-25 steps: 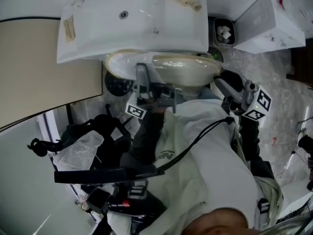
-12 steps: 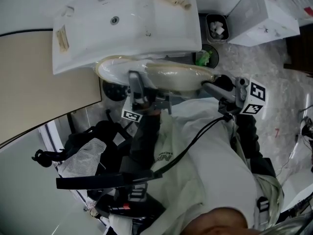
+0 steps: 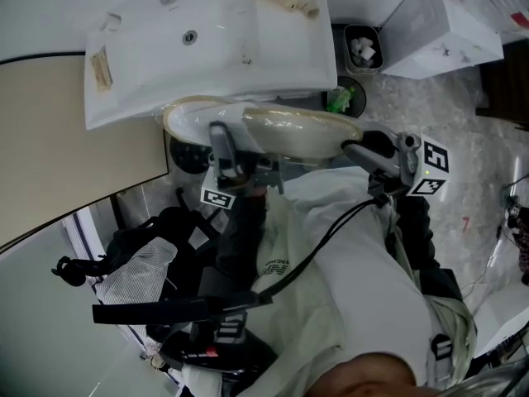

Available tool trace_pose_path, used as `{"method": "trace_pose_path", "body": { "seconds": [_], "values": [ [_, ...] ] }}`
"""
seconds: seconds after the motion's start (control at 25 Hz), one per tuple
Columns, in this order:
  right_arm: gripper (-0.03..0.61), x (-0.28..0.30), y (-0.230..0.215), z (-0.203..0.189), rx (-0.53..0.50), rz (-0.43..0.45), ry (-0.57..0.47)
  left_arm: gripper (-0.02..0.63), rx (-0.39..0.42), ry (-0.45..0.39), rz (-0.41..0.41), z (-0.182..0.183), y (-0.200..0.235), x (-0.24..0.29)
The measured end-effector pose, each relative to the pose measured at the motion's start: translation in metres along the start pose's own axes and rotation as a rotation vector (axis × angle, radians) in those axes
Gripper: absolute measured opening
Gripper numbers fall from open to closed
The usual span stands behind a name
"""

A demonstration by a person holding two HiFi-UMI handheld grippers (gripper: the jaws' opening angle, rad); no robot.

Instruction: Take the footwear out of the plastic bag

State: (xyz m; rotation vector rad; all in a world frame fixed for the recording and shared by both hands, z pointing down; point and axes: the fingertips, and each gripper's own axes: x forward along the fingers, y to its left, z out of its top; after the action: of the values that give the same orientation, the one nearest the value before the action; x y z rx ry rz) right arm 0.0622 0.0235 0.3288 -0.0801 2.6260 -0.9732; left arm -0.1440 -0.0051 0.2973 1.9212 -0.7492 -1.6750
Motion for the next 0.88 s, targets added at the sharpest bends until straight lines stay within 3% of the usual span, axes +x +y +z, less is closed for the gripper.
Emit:
{"method": "trace_pose_path", "body": {
  "seconds": [0.36,0.56,0.72,0.88],
  "values": [
    [0.046,-0.017,0.009,0.013,-0.046,0.043,-0.074,0.113,-0.033,-0.098,-0.016,0.015,0.000,-0.002],
    [0.069,-0.019,0.000,0.016,-0.196,-0.055,-0.165,0.103,-0.036,-0.090,0.003,0.010,0.005,0.000],
    [0.072,-0.014,-0.009,0.013,-0.122,-0.065,-0.152,0.103,-0.028,-0.096,0.015,0.010,0.008,-0.002],
    [0.052,-0.010,-0.018,0.011,0.023,-0.068,-0.125,0.105,-0.024,-0.108,0.051,0.014,0.018,-0.009]
  ]
}}
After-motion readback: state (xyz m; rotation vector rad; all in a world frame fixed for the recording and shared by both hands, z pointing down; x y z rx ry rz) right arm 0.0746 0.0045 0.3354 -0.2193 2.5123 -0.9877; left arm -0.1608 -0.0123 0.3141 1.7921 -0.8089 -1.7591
